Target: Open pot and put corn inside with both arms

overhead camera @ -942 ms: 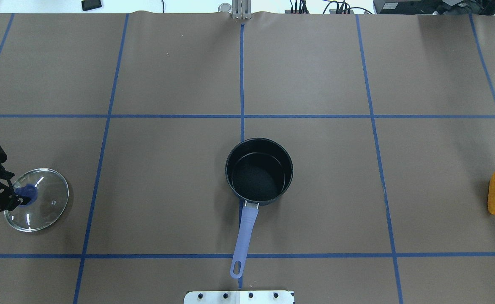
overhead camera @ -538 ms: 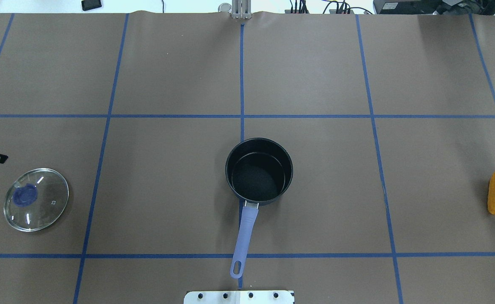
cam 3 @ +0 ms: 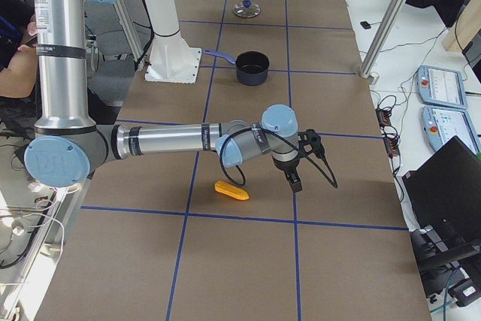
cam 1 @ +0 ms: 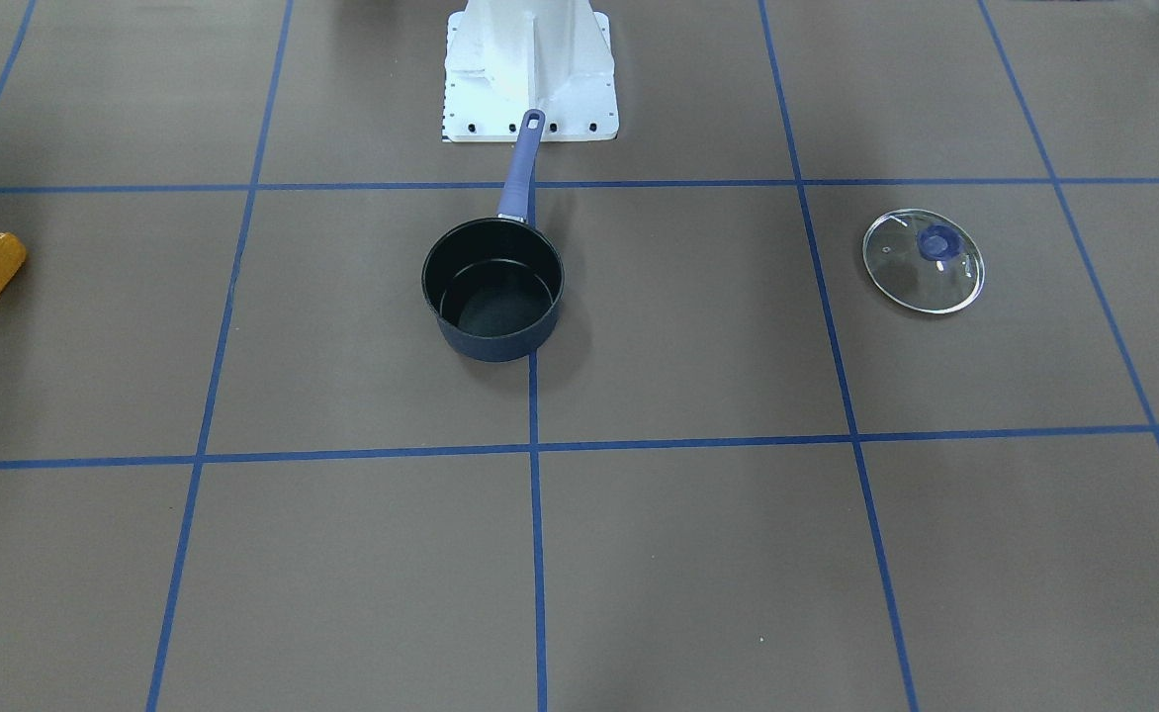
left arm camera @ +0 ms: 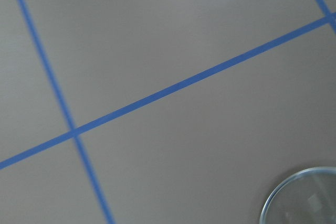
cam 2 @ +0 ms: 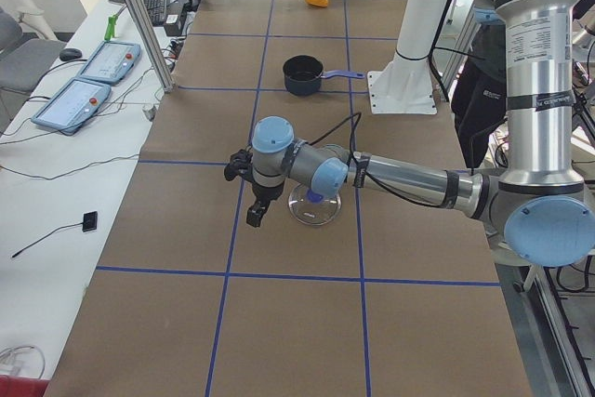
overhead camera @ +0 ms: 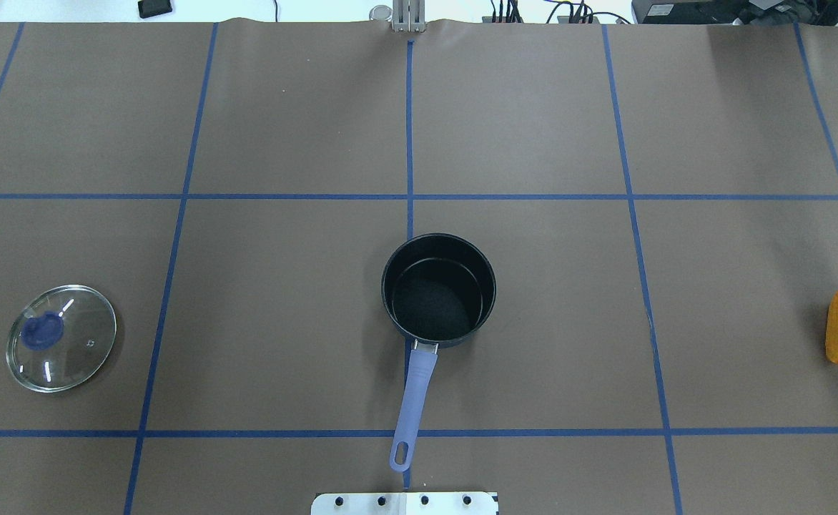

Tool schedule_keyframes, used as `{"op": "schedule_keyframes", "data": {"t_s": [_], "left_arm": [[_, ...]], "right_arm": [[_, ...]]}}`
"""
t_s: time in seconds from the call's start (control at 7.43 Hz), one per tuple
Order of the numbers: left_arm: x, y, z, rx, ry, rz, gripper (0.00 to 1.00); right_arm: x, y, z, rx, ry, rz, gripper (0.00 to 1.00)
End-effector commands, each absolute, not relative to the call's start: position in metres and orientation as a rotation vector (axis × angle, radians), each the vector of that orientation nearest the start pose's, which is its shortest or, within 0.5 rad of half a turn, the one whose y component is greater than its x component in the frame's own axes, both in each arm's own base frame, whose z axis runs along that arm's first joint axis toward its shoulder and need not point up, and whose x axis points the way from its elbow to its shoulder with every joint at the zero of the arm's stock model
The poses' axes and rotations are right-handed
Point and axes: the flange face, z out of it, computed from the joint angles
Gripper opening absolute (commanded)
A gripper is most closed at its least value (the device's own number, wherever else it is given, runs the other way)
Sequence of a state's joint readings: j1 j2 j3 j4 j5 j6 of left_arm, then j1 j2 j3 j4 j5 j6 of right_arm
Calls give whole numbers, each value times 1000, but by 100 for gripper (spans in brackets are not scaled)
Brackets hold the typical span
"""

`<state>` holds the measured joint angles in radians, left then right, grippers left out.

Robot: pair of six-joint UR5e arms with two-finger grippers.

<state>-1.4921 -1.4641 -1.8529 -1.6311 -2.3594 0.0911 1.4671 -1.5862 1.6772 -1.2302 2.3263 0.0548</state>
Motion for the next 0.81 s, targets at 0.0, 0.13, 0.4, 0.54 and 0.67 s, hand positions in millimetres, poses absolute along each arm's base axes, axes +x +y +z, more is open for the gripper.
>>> {"op": "schedule_keyframes", "data": {"t_s": [0.0, 0.13, 0.4, 0.54, 0.67], "left_arm": [[-86, -440, 573, 189, 834, 123, 99], [-88, -440, 572, 191, 831, 115, 99], [-88, -441, 569, 199, 833, 120, 99], [-88, -440, 567, 202, 833, 121, 99], [-88, -440, 568, 202, 833, 121, 99]], "right_arm": [[7, -509, 565, 340, -795, -161, 100], [-6, -506, 556, 310, -811, -105, 100], [-37, -481, 572, 314, -792, -37, 100], [-53, -454, 591, 327, -785, 22, 100], [-68, -420, 613, 343, -767, 63, 100]]}}
